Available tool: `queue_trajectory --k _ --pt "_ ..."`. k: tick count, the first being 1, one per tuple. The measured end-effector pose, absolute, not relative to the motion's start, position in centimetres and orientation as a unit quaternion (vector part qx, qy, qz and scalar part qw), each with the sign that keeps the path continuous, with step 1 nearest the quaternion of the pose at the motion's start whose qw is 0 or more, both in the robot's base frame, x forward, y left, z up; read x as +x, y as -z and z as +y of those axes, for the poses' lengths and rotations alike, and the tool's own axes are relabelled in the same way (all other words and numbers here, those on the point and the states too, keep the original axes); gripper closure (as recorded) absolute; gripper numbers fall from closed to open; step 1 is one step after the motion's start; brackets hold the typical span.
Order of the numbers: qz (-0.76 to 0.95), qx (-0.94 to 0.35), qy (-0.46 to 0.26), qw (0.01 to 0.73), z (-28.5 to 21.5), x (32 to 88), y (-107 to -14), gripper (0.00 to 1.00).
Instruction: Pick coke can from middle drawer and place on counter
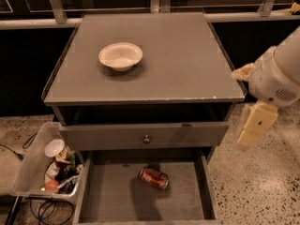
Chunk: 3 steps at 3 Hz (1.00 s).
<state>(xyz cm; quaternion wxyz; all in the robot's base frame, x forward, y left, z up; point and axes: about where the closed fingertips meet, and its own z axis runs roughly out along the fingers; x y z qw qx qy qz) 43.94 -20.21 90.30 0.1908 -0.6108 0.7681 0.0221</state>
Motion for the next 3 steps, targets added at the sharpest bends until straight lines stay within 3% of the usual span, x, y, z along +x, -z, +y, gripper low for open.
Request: queue_trajectory --k 2,3 --pt "0.775 -0.586 -0.054 0.231 -18.3 43.6 -78.7 0.00" --pt "0.775 -0.576 -0.036 0.257 -18.3 45.1 -78.8 0.00"
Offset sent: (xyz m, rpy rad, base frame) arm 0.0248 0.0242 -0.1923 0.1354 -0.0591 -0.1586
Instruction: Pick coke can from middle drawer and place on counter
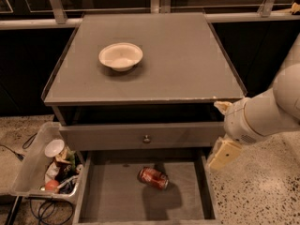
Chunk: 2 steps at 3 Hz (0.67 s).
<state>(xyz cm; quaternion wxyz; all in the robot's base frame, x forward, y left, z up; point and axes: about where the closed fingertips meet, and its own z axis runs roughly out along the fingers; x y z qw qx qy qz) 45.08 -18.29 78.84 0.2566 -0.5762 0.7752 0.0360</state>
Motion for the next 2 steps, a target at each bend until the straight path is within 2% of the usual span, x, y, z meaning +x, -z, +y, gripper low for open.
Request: queue_trajectory --k 2 --pt "0.768 -0.580 -0.051 0.266 -17.95 44.87 -78.54 0.00"
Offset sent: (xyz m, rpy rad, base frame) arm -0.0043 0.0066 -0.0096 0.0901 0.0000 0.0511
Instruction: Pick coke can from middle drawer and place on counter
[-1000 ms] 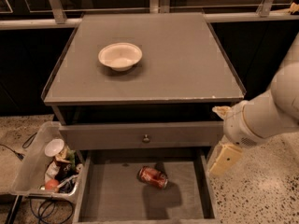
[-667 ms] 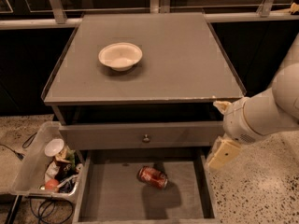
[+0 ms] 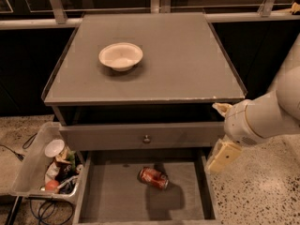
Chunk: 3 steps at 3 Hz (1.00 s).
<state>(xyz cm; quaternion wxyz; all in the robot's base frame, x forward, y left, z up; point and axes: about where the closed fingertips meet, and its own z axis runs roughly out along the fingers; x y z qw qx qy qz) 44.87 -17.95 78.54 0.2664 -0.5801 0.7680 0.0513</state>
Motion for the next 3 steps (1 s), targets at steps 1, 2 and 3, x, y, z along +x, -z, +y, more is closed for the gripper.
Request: queue_trajectory --k 1,2,3 --pt "0.748 -0.586 -0.095 0.296 -16.1 44.7 -75.0 0.00" --pt "0.729 -0.590 -0.126 0.325 -13.9 44.4 -70.7 0.00" --pt "0.719 -0.587 -0.141 0.344 -11.8 43.3 -66.0 0.00"
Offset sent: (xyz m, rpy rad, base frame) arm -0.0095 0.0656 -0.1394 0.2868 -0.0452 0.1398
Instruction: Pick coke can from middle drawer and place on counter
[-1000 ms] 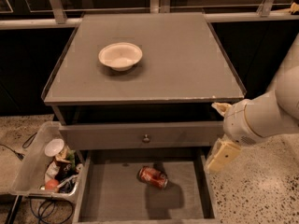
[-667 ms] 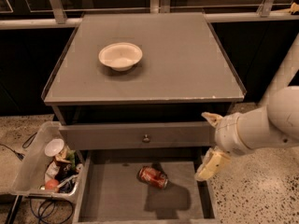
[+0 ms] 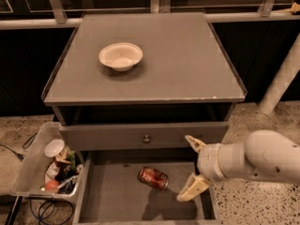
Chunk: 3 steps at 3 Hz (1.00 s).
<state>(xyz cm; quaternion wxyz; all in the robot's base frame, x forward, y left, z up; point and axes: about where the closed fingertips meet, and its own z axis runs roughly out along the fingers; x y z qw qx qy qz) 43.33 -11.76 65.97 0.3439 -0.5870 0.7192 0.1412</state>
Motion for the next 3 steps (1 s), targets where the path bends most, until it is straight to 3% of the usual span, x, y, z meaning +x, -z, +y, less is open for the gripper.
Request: queue_trajectory --k 2,3 --pt "0.729 -0.590 -0.146 0.315 -8.1 41.9 -57.2 0.00" --pt "0.729 -0.590 -0.146 0.315 -8.0 41.9 -57.2 0.00"
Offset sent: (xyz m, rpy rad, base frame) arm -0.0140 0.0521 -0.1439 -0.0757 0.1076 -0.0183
